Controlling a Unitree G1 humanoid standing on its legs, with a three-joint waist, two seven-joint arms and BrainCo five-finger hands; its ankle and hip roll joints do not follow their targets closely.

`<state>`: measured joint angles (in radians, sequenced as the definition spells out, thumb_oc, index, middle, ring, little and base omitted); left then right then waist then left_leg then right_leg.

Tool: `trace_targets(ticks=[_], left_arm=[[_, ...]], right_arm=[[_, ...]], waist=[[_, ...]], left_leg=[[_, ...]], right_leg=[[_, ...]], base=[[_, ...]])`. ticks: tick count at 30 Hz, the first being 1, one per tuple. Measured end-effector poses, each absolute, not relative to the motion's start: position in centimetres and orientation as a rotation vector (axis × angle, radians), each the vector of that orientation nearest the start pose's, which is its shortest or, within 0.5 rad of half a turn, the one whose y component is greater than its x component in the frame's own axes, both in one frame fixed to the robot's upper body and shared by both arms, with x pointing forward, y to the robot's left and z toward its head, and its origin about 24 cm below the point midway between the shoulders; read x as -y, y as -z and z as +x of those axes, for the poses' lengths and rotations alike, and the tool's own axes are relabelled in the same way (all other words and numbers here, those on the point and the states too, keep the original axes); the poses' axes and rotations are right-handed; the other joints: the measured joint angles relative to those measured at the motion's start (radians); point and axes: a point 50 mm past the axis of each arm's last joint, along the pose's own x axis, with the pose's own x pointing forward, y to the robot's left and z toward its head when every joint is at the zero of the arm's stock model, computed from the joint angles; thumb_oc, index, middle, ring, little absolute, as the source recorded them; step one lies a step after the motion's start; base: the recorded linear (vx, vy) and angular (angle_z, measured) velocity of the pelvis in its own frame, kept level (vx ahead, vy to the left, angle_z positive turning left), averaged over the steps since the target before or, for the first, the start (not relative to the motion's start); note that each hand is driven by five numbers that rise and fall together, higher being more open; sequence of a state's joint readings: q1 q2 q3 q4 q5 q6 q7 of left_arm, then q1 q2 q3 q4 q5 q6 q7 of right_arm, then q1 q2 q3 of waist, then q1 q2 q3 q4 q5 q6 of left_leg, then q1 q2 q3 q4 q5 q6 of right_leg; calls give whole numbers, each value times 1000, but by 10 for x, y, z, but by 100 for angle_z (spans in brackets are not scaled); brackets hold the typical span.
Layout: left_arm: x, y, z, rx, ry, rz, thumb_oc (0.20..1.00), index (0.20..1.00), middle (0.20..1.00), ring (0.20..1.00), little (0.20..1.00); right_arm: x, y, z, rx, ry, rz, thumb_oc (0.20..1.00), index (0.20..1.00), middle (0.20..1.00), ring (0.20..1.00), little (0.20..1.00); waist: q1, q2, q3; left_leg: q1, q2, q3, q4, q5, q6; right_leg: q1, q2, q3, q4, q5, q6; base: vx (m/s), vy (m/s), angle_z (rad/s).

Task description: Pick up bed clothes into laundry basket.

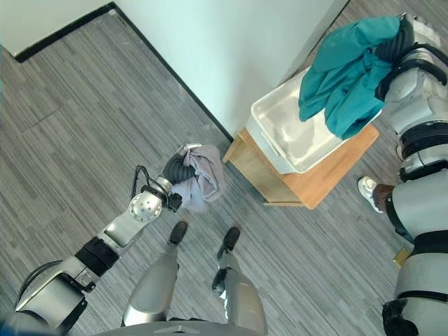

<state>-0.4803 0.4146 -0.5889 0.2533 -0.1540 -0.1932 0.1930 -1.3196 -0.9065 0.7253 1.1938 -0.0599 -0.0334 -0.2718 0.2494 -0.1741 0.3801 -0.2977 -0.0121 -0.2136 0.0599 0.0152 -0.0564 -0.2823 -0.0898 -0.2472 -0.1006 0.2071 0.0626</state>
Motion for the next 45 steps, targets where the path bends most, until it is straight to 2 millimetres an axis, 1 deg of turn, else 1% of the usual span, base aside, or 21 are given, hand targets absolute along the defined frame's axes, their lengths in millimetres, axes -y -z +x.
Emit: trace_targets(ticks=[3,7,10,11,12,14,15,16,18,21,22,23,26,27,28,33,34,36,39,42,45], left_arm=[[-98,-95,311,289,382,390,200,200,200,200,200],[-108,-94,312,282,366,416,200,200,200,200,200],[-117,-95,313,275,337,412,200,200,200,200,200],[-123,-98,314,281,320,413,200,200,200,200,200],[-130,-101,312,293,294,404,200,200,200,200,200],[-129,-102,311,297,291,392,200,200,200,200,200],[-124,-101,310,301,299,383,200,200,200,200,200],[-116,-97,308,297,322,382,200,200,200,200,200],[-107,-99,307,311,340,375,200,200,200,200,200],[-88,-100,301,344,398,375,200,200,200,200,200],[-81,-104,301,362,421,367,200,200,200,200,200],[-78,-105,300,371,429,365,200,200,200,200,200],[-74,-110,301,393,459,393,200,200,200,200,200],[-72,-110,301,394,466,395,200,200,200,200,200],[-68,-112,302,400,475,399,200,200,200,200,200],[-55,-124,309,465,492,482,200,200,200,200,200],[-50,-128,313,477,499,517,200,200,200,200,200],[-43,-131,317,488,506,550,200,200,200,200,200],[-31,-152,342,536,470,701,200,200,200,200,200],[-30,-172,355,589,420,783,200,200,200,200,200],[-29,-191,363,624,388,833,200,200,200,200,200]], right_arm=[[332,-280,381,62,565,-1191,1000,1000,1000,1000,1000],[336,-280,379,44,573,-1160,1000,1000,1000,1000,1000],[337,-284,377,76,561,-1127,1000,1000,1000,1000,1000],[337,-294,372,129,550,-1114,1000,1000,1000,1000,1000],[330,-315,363,265,535,-1097,1000,1000,1000,1000,1000],[331,-316,354,328,526,-1077,1000,1000,1000,1000,1000],[331,-303,349,335,506,-1048,1000,1000,1000,1000,1000],[329,-253,342,309,438,-964,1000,1000,1000,1000,1000],[328,-188,336,139,335,-949,1000,1000,1000,1000,1000],[330,-48,291,-285,263,-758,1000,1000,1000,1000,1000],[324,15,254,-537,162,-762,1000,1000,1000,1000,1000],[327,32,239,-619,164,-742,1000,1000,1000,1000,1000],[312,86,194,-865,123,-653,1000,1000,1000,1000,1000],[303,95,187,-889,103,-617,1000,1000,1000,1000,1000],[296,104,177,-905,116,-562,1000,1000,1000,1000,1000],[272,124,155,-976,47,-497,1000,1000,1000,1000,1000],[269,126,152,-988,28,-501,1000,1000,1000,1000,1000],[266,131,142,-1014,7,-508,1000,1000,1000,1000,1000],[253,141,125,-1057,-61,-519,1000,1000,1000,1000,1000],[252,145,116,-1092,-91,-538,1000,1000,1000,1000,1000],[253,146,112,-1116,-134,-598,1000,1000,1000,1000,1000]], waist=[[3,0,0],[-5,4,-2],[-32,30,-10],[-41,45,-9],[-63,69,-28],[-89,97,-79],[-101,107,-91],[-119,117,-144],[-138,131,-189],[-166,159,-224],[-189,204,-240],[-196,214,-245],[-210,246,-255],[-214,266,-266],[-220,269,-269],[-224,273,-278],[-220,262,-277],[-242,259,-283],[-257,236,-284],[-294,237,-287],[-301,239,-285]], left_leg=[[0,-2,-3,3,0,-1],[29,-11,4,8,-1,0],[81,-17,7,10,-5,-1],[112,-19,16,5,-7,2],[153,-20,33,-16,-4,8],[181,-23,39,-31,-4,14],[201,-22,41,-41,-5,17],[239,-17,49,-65,-4,19],[257,-16,70,-76,-7,26],[303,-10,86,-100,-6,30],[303,-11,99,-113,-10,39],[305,-11,100,-123,-3,39],[321,0,118,-132,-9,37],[324,6,119,-136,-12,31],[340,13,119,-147,-7,31],[339,27,117,-151,6,22],[338,27,119,-151,7,22],[338,25,121,-151,8,22],[334,26,133,-151,12,19],[316,22,175,-151,11,20],[285,19,192,-151,14,24]], right_leg=[[1,-2,-2,0,0,0],[32,-13,1,0,1,-1],[84,-19,5,0,0,0],[107,-20,14,0,0,0],[134,-24,31,0,-2,2],[152,-31,39,0,-8,10],[167,-32,41,-1,-13,17],[188,-32,48,-1,-20,18],[193,-30,67,0,-23,20],[220,-26,80,-1,-29,23],[205,-29,105,-5,-42,24],[206,-28,99,-3,-40,24],[212,-16,113,-6,-38,24],[212,-11,115,-6,-41,20],[219,-9,108,-6,-46,14],[222,0,92,-6,-47,13],[222,1,93,-6,-46,13],[220,-2,95,-6,-45,12],[209,2,112,-6,-43,14],[174,-1,135,-6,-36,14],[135,-2,149,-4,-19,15]], base=[[3,12,1],[18,18,0],[114,48,-1],[101,46,-24],[116,43,-35],[100,38,-15],[59,34,-4],[65,42,-22],[65,41,-28],[47,22,-24],[36,35,-35],[70,10,-34],[65,-11,-16],[28,-20,5],[25,-20,17],[41,-14,9],[74,-23,-4],[60,-32,-3],[-5,-6,-12],[-54,13,-37],[-67,20,-18]])
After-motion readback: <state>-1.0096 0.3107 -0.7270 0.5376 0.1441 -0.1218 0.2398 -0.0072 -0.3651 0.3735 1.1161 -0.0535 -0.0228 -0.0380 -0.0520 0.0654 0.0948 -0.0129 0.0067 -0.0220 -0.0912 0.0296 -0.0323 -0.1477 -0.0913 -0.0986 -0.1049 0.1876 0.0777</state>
